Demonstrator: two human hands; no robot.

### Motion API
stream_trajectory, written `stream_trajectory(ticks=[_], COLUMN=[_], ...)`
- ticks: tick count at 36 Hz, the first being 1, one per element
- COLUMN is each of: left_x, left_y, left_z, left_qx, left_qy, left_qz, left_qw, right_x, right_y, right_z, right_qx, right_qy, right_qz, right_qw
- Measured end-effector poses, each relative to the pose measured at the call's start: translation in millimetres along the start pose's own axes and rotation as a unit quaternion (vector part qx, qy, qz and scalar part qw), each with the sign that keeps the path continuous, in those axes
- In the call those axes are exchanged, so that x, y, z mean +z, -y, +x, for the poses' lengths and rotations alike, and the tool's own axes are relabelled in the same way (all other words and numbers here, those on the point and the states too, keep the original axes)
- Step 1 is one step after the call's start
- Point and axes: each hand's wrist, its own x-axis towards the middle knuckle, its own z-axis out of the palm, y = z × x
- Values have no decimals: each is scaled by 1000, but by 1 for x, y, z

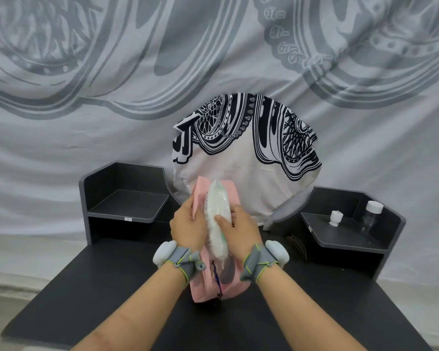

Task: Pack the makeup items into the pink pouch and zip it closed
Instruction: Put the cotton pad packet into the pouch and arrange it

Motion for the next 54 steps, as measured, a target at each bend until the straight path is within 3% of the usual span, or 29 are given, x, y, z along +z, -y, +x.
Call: stream_trajectory(ticks=[4,17,26,32,42,49,52,54], left_x=[-3,-4,-15,-19,-20,-16,-17,-19], left_y=[2,5,5,14,21,18,18,19], left_z=[0,-4,-1,13,24,27,27,25], left_qx=[23,81,85,79,64,35,24,12], left_qy=[20,50,43,22,0,-4,17,40], left_qz=[39,165,213,270,301,304,280,249], left_qw=[999,982,972,959,951,952,960,968], right_x=[9,18,26,32,41,49,52,53], right_y=[1,-12,-18,-18,-32,-32,-30,-27], right_z=[3,6,12,10,22,12,3,0], right_qx=[-27,-93,-121,-88,-131,-196,-139,-124], right_qy=[-26,-79,74,172,190,231,173,139], right_qz=[-93,-253,-290,-334,-430,-387,-316,-298], right_qw=[995,960,947,922,873,871,923,936])
